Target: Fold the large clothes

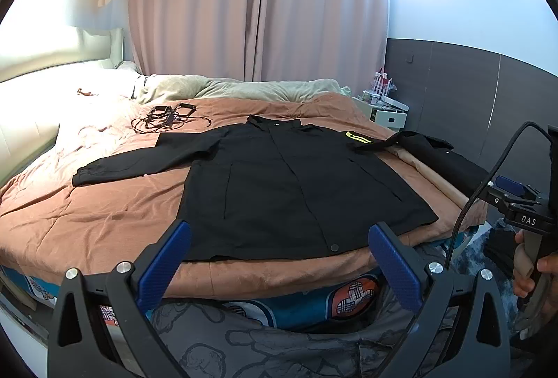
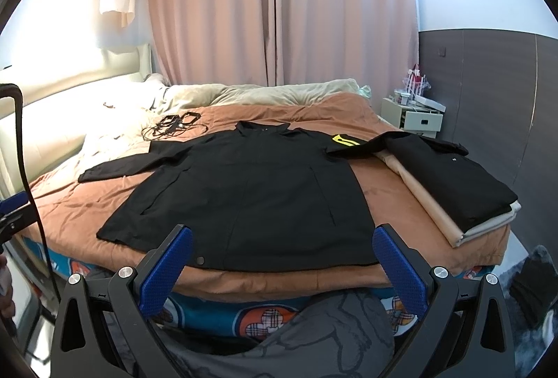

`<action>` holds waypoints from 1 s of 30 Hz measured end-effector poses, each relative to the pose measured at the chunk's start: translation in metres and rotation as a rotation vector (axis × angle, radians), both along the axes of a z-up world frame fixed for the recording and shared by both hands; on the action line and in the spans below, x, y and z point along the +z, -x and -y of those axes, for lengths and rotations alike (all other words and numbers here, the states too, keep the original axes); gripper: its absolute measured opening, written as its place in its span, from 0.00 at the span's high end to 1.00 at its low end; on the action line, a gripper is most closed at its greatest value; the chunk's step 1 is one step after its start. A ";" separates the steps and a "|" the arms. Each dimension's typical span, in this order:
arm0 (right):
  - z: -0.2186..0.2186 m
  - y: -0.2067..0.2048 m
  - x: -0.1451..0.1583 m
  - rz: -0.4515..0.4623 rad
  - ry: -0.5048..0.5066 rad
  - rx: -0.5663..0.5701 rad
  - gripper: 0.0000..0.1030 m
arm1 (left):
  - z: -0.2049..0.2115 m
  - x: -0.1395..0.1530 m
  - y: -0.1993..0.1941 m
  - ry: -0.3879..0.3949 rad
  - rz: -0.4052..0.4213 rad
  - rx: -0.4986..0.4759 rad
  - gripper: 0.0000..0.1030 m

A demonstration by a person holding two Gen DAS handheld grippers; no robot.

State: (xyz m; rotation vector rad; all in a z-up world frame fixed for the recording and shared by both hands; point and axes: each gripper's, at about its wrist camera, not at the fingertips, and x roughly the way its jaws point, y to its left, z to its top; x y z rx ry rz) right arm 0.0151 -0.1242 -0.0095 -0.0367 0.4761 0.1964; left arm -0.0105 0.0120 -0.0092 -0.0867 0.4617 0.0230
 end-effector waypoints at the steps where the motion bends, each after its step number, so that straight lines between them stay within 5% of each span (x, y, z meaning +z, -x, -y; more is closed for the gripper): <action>1: 0.000 -0.001 -0.001 -0.003 -0.001 0.002 0.00 | -0.001 0.000 0.000 -0.002 0.000 0.000 0.00; 15: -0.014 -0.031 -0.009 -0.031 -0.008 0.027 0.00 | -0.027 -0.007 -0.026 0.033 -0.022 0.024 0.00; 30: -0.065 -0.113 -0.020 -0.083 -0.006 0.089 0.00 | -0.119 -0.023 -0.095 0.108 -0.112 0.136 0.01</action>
